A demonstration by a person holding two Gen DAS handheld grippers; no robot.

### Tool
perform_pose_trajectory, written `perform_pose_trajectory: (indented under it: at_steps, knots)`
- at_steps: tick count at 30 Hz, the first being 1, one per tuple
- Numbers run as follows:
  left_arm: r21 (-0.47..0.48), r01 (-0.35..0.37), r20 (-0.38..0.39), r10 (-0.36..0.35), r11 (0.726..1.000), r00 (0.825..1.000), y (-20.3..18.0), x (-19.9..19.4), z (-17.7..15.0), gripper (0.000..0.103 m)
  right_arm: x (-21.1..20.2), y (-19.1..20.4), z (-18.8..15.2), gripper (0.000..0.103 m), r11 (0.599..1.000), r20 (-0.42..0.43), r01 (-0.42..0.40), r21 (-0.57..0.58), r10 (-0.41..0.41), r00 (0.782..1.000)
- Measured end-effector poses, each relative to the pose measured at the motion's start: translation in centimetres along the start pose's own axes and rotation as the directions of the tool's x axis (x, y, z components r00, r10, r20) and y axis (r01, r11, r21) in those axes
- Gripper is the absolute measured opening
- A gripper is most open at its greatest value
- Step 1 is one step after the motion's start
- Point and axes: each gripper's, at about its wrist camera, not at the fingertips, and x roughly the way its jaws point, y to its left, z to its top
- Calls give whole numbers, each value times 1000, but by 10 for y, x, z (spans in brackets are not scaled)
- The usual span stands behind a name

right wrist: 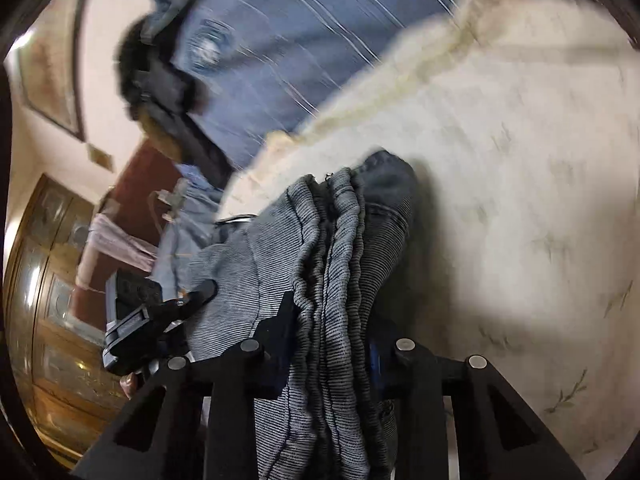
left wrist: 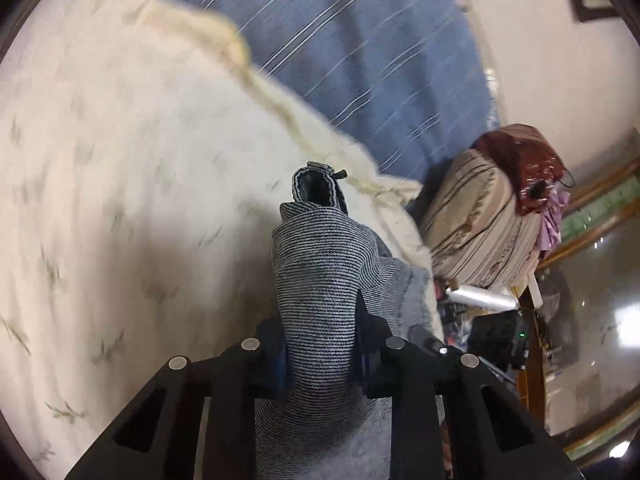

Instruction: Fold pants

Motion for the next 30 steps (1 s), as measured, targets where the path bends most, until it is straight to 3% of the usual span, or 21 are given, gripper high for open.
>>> perform_pose_trajectory:
  at_steps: [5,8,10,12,14,15,17,19,22,25,30]
  knots:
    - [36,34,-9,-33,999,999,-29,-1,47,23,-10,25,54,30,999,36,-11,-53,13,999]
    - [32,-6,-6,6,999,1000,-17,25,76,25,11,21,82,31,998,38,13,-62,-11,999]
    - [21,-35,-14,35,999,999,1,51,84,33,30,5,86,34,998,28,22,-53,-21,999]
    - [-20,-104,-53,102,994,993,23,81,78,41,56,-19,79,40,996,-1,82,-42,-82,997]
    - [-93,-160,-80,153,983,985,41,98,75,43,71,-40,72,61,990,-24,143,7,-143,989]
    - [-99,-157,-76,150,983,986,40,101,76,46,71,-48,74,63,994,-21,99,53,-98,995]
    - [-59,-171,-76,167,983,983,30,102,80,49,65,-44,82,66,992,-30,105,67,-104,994]
    - [-22,-164,-77,162,986,984,20,98,82,58,52,-31,82,66,995,6,95,30,-95,995]
    - [3,-165,-66,165,986,984,12,82,73,63,29,-19,73,70,998,39,56,28,-57,998]
    - [-6,-146,-54,146,989,988,14,62,49,69,14,-21,47,71,997,57,42,62,-46,997]
    - [-77,-93,-107,84,993,991,37,45,0,68,12,-25,17,67,994,40,35,103,-40,998]
